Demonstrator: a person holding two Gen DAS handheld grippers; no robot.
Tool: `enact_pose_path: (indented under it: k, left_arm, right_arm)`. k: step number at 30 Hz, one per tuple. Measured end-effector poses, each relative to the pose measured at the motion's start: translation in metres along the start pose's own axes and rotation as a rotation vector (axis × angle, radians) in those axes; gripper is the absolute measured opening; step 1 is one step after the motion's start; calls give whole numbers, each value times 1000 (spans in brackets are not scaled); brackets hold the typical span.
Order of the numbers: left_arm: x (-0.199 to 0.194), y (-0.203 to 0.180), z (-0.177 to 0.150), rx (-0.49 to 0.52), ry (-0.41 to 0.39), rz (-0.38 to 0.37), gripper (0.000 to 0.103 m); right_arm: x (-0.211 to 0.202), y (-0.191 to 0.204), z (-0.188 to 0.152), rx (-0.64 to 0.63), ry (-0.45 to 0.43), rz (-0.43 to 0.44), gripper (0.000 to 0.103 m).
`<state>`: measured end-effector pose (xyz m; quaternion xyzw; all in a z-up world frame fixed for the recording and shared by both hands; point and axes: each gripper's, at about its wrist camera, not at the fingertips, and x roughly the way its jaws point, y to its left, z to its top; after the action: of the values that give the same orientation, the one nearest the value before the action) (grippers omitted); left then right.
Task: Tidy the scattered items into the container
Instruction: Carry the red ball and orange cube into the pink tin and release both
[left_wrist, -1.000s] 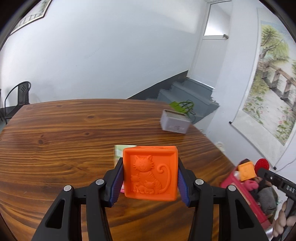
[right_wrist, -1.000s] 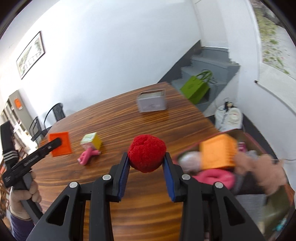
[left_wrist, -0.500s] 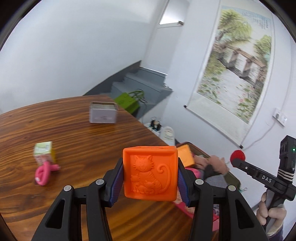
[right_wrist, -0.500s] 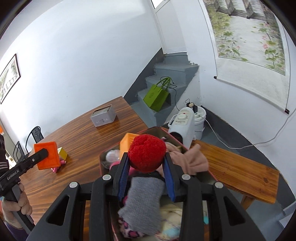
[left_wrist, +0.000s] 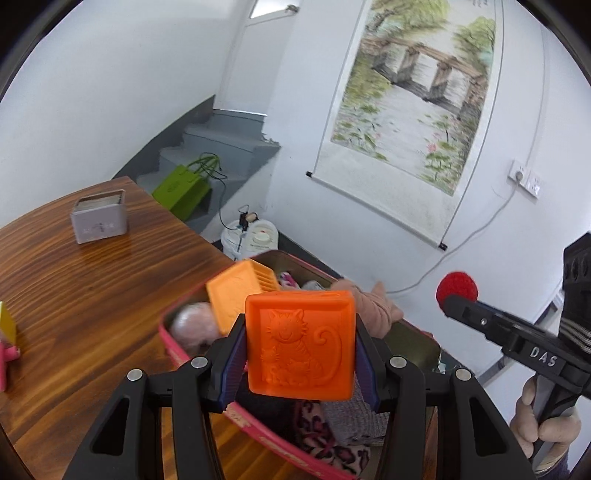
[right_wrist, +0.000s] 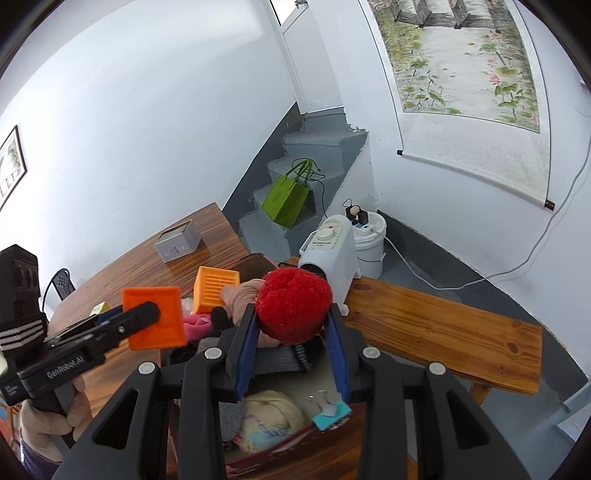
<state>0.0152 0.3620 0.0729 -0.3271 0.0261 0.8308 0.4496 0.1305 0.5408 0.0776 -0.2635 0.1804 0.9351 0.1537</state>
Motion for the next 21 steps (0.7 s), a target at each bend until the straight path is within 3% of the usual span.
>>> enact_pose_path:
  k: [6,8,10,16,18,20,21]
  left_arm:
    - [12,0,-5,2,4,1,53]
    - [11,3,-6,-2,12,-3,56]
    - [11,6,-7,-12,29,7,66]
    - [2,12,-12,-32,26,-3,66]
    - [-3,14,-11,-35,13,-7,66]
    - [-9,16,-10,-40,-1,-11,66]
    - [-11,17,-10,-41,-4,-10,67]
  right_arm:
    - [-3,-2,-3,-45,-4,-15,39]
    - [-1,2,-4,-69,-2,-18,39]
    - [3,7,-6,-89,12,-5,39]
    - [10,17,-14,-128,48,-16,44]
    - [9,19,-16,-134,48,-26,50]
    - [6,18,-15,-125,37,-35,67]
    - [5,18,-14,-119,31,-37,71]
